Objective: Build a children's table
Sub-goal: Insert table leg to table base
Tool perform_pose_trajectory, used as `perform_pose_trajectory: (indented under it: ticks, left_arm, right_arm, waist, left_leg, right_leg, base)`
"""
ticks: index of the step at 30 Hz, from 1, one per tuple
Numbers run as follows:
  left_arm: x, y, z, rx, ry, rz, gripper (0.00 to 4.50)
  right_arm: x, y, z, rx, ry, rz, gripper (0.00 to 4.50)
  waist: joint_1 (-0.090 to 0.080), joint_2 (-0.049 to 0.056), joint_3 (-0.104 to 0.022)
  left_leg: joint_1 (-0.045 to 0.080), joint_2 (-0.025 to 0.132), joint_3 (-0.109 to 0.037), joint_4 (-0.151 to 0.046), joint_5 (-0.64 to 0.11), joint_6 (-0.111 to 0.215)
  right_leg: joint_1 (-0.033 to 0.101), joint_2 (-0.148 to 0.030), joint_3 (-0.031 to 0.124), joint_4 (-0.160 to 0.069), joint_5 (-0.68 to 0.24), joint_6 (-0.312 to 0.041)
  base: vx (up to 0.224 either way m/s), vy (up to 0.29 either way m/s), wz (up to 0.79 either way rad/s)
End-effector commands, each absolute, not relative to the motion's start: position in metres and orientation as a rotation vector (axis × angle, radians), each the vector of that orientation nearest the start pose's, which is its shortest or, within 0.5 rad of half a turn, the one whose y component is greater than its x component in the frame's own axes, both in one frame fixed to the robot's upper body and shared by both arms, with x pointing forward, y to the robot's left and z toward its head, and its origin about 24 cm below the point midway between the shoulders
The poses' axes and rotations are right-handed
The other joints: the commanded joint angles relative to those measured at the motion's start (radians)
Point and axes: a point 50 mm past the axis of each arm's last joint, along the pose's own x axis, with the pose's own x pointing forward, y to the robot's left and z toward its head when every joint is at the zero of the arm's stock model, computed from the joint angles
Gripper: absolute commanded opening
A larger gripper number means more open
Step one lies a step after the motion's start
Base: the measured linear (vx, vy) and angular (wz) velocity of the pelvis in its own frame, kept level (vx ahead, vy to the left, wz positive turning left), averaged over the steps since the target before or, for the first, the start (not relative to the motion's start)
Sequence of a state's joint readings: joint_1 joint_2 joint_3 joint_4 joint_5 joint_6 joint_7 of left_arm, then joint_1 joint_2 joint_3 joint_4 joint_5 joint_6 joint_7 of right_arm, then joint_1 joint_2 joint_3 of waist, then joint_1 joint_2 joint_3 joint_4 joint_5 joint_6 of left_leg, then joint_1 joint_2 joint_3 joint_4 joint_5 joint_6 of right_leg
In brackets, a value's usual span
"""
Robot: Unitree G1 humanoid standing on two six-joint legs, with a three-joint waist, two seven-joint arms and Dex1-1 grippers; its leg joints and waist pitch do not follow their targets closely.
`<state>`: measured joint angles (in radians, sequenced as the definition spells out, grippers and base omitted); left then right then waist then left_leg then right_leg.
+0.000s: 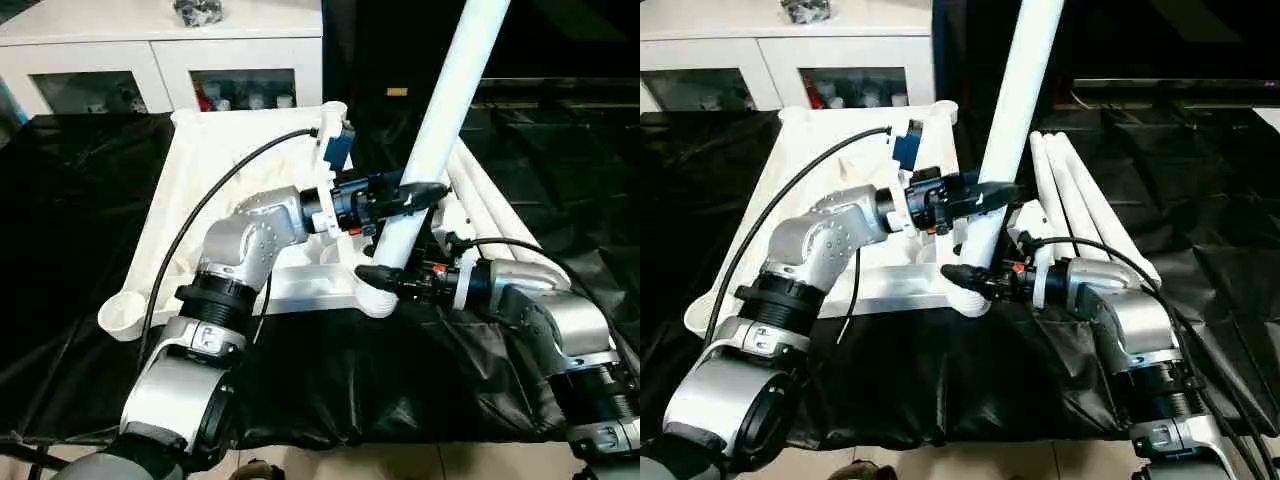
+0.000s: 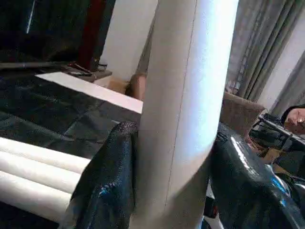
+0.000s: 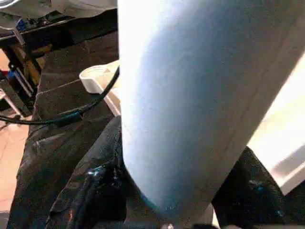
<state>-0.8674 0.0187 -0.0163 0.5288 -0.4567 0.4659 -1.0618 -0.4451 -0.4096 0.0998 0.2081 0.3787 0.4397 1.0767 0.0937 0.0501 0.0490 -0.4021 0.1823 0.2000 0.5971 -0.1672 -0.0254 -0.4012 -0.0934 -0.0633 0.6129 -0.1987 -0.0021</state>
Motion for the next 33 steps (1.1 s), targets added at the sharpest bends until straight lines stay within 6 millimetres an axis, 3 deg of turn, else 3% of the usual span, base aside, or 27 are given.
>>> perform_pose_trajectory:
  ticks: [1,4,5,12,17,20,26,33]
  left_arm:
    - [0.357,0.042,0.166,-0.397,0.057,-1.246,1.96]
    - [0.362,0.044,0.167,-0.4,0.064,-1.184,1.95]
    - [0.362,0.044,0.167,-0.4,0.064,-1.184,1.94]
    - [0.373,0.051,0.172,-0.48,0.068,-1.069,1.81]
    - [0.372,0.05,0.172,-0.485,0.081,-1.073,1.81]
    - [0.372,0.05,0.173,-0.496,0.083,-1.071,1.81]
    - [0.369,0.047,0.177,-0.521,0.071,-1.118,1.81]
    - [0.366,0.043,0.181,-0.551,0.068,-1.15,1.81]
  right_arm:
    - [0.301,-0.143,0.108,-0.034,0.212,1.222,1.9]
    - [0.303,-0.145,0.11,-0.043,0.217,1.193,1.9]
    - [0.303,-0.145,0.11,-0.043,0.217,1.193,2.46]
    - [0.314,-0.152,0.125,0.112,0.25,1.118,3.04]
    - [0.316,-0.154,0.134,0.216,0.253,1.139,3.05]
    - [0.317,-0.156,0.138,0.244,0.273,1.14,3.05]
    - [0.317,-0.154,0.136,0.31,0.336,1.16,3.05]
    - [0.318,-0.152,0.13,0.31,0.39,1.185,3.05]
  waist:
    - [0.004,-0.012,-0.076]
    - [0.003,-0.013,-0.075]
    - [0.003,-0.013,-0.075]
    - [0.002,-0.014,-0.078]
    - [0.008,-0.011,-0.08]
    - [0.016,-0.015,-0.079]
    - [0.023,-0.014,-0.08]
    - [0.025,-0.016,-0.081]
  left_leg:
    - [0.025,0.046,-0.023,-0.052,-0.115,0.107]
    - [0.025,0.044,-0.024,-0.052,-0.121,0.099]
    - [0.025,0.044,-0.024,-0.052,-0.121,0.099]
    - [0.025,0.042,-0.024,-0.048,-0.104,0.103]
    - [0.026,0.045,-0.024,-0.046,-0.087,0.107]
    - [0.026,0.044,-0.022,-0.046,-0.085,0.103]
    - [0.026,0.044,-0.023,-0.047,-0.082,0.087]
    - [0.024,0.043,-0.023,-0.045,-0.074,0.089]
  right_leg:
    - [0.059,-0.054,0.033,-0.059,-0.001,-0.287]
    - [0.06,-0.054,0.033,-0.061,-0.017,-0.282]
    - [0.06,-0.054,0.033,-0.061,-0.017,-0.282]
    - [0.06,-0.052,0.031,-0.06,-0.01,-0.28]
    - [0.058,-0.052,0.031,-0.055,0.014,-0.288]
    - [0.059,-0.054,0.032,-0.054,0.012,-0.287]
    - [0.059,-0.055,0.032,-0.053,0.004,-0.281]
    - [0.06,-0.055,0.031,-0.052,0.022,-0.283]
  base:
    - [0.0,0.0,0.0]
    - [0.0,0.0,0.0]
    - [0.0,0.0,0.0]
    - [0.0,0.0,0.0]
    - [0.0,0.0,0.0]
    - [0.0,0.0,0.0]
    - [0.0,0.0,0.0]
    - [0.0,0.0,0.0]
